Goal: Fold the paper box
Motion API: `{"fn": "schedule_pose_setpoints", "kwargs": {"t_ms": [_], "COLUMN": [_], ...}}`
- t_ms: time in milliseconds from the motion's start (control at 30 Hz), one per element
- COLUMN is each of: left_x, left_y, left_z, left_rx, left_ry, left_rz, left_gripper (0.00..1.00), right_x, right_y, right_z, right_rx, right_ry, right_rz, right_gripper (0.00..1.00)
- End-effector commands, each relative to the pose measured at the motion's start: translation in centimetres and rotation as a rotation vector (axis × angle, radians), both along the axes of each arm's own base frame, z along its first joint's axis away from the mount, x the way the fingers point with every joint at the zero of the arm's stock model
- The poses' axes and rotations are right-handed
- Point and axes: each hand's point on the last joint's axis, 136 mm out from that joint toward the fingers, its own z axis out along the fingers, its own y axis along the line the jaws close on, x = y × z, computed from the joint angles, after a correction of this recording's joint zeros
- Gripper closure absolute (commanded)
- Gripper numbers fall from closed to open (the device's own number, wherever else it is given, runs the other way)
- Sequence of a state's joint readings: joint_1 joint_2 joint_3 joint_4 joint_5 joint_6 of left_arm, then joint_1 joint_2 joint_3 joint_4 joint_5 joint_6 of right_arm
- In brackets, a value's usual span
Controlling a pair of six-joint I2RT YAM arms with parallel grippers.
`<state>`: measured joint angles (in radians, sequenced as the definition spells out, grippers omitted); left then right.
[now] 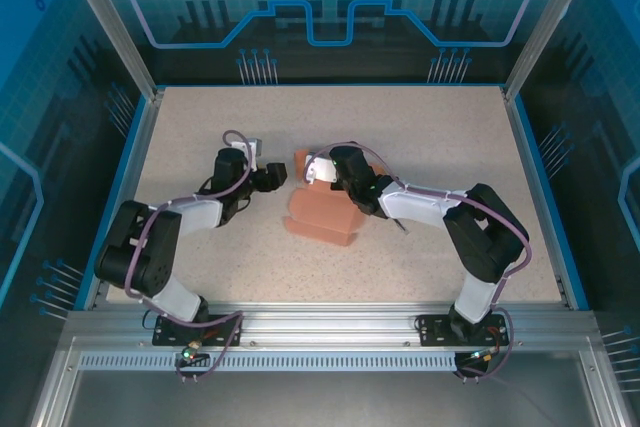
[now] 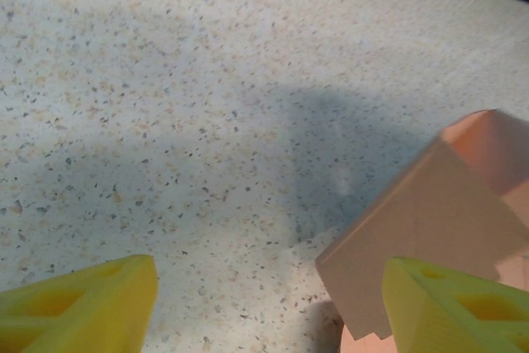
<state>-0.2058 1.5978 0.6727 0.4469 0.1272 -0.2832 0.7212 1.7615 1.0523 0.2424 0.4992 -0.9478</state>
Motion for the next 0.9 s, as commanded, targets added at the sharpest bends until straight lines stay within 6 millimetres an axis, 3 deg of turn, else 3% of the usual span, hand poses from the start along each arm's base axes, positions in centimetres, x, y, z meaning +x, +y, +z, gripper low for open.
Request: {"fn": "schedule_pose_setpoints", "kwargs": {"t_ms": [0,233,867], "left_x": [0.2,0.7,-0.1], "left_y": [-0.2,-2.8,-6.0], "left_z": [-2.1,-1.7,-1.1], "left_rx": [0.009,-0.045,-0.024], "left_ry": [0.121,0.095,0.02], "left_rz": [-0.028,-0.173,-0.336], "left_gripper": [0.27,0.26,0.26], "right_x": [0.1,0.0,0.0], "right_y": [0.5,0.7,0.7], "right_z": [1.8,1.7,1.4], "right_rx": [0.017,0.031,0.037], "right_ry": [-0.063,-0.043,0.006], "right_rz": [0.01,0.012,0.014], "right_gripper": [1.0,1.0,1.0]}}
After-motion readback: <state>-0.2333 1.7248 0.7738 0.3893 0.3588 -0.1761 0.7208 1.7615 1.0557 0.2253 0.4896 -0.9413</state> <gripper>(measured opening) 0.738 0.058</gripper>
